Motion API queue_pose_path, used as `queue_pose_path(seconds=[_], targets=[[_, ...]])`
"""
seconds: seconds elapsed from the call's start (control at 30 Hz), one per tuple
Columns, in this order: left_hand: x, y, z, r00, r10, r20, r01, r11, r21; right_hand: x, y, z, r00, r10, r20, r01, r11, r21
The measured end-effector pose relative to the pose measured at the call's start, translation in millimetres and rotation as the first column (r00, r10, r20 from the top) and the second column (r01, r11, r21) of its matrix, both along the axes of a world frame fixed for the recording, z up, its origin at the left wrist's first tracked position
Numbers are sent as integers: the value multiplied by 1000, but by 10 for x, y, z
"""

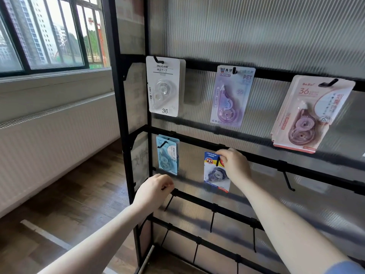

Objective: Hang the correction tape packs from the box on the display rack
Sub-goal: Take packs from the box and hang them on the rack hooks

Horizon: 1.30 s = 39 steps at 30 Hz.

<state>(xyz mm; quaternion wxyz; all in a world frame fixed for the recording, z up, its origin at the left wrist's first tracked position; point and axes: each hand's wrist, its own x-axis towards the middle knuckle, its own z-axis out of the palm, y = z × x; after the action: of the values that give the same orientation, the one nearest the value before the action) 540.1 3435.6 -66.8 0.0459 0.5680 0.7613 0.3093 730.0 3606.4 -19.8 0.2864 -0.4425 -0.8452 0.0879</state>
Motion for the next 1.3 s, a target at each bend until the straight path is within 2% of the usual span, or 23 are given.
queue_pose_path(seconds=[0.33,0.63,0.93,1.1,1.3], targets=[[29,27,-70,994,-8,-107,10,1000,17,2,-16,41,999,-13,52,11,1000,29],[100,30,-34,991,-9,-135,13,999,31,249,-22,41,996,-58,67,53,995,87],[551,61,53,988,11,-153,-5,999,40,904,-197,-28,985,-125,122,114,989,89],[943,77,63,984,-37,-173,40,999,13,1359,-391,-29,988,-96,119,72,979,192],[1517,82,11,984,-63,-164,68,997,24,1982,-599,-66,982,-120,148,89,976,200]])
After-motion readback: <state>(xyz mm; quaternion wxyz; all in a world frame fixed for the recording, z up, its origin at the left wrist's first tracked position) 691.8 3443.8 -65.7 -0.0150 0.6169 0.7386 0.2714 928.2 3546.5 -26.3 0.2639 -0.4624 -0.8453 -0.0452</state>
